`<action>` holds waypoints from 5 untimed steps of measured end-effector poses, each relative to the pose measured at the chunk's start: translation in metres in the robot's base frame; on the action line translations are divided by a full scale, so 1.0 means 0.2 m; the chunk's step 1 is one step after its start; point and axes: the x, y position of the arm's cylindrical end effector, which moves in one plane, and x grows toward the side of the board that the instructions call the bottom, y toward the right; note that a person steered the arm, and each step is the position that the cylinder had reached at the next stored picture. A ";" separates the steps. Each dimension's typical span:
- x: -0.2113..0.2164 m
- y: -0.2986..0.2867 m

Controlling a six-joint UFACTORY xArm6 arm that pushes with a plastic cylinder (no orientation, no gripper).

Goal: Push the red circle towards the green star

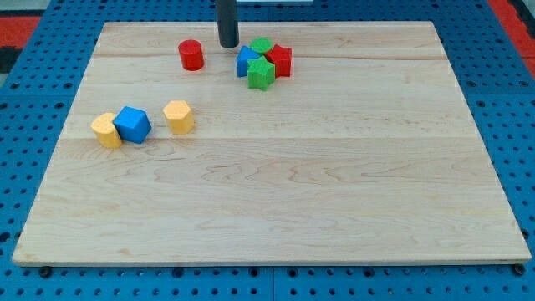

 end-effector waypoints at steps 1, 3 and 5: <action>0.02 -0.18; 0.18 -0.32; 0.31 -0.53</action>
